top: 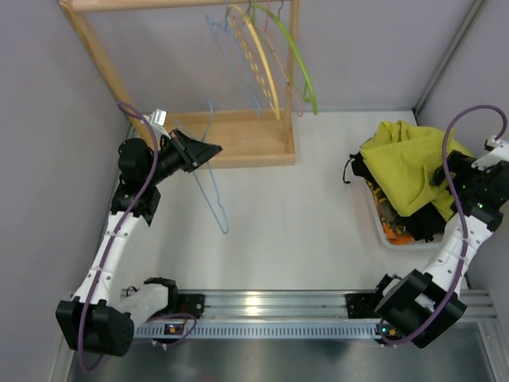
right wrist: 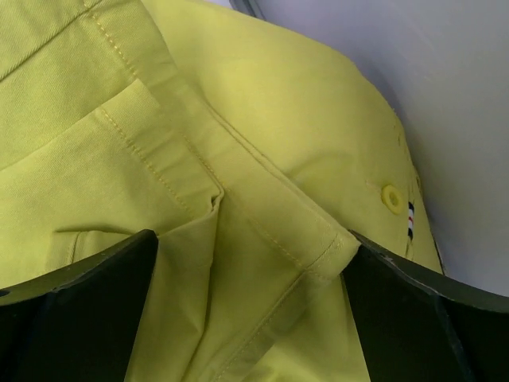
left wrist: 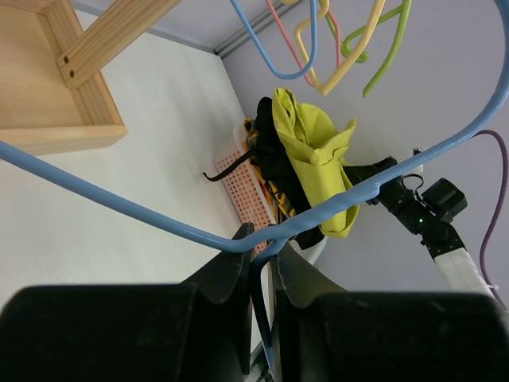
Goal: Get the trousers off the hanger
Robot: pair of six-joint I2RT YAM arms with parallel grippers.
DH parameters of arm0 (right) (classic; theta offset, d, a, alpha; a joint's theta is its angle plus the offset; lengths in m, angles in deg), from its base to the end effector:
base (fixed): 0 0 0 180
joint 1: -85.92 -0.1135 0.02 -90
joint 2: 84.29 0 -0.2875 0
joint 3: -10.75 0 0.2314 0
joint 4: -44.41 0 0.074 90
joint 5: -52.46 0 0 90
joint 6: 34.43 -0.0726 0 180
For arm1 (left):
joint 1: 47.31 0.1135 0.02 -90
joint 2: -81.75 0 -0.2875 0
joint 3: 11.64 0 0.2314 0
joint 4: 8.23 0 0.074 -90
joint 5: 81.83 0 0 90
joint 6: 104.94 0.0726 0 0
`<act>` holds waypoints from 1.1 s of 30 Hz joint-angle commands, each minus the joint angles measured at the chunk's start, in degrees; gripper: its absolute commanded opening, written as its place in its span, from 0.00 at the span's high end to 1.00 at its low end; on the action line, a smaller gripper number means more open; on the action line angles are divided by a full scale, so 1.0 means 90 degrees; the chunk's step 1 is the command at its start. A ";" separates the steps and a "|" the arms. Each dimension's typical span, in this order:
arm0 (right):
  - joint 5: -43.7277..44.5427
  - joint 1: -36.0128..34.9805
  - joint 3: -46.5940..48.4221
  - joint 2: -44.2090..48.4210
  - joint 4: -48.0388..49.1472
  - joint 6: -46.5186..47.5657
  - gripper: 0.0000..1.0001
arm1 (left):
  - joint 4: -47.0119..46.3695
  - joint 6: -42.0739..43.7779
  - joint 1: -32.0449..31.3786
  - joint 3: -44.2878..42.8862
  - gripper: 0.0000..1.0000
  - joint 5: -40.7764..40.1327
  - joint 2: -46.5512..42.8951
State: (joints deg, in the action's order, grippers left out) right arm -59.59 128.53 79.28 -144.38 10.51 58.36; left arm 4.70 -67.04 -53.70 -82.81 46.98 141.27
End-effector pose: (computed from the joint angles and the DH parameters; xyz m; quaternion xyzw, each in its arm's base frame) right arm 0.1900 -0.1378 0.3359 0.1866 0.8151 -0.0531 0.5459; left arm 0.2248 -0.0710 0.4051 -0.0479 0.7116 -0.5294 0.4593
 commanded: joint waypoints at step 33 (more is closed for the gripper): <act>-0.2142 -0.4437 0.4222 -0.0392 -0.1311 -0.0768 0.01 | -0.0791 -0.0090 0.0017 -0.0754 1.00 0.0112 -0.0130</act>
State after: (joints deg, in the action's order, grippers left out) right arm -81.42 100.23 117.61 -149.17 -1.73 55.23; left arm 3.36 -65.81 -53.70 -87.34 48.55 140.99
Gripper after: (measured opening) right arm 0.993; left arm 0.142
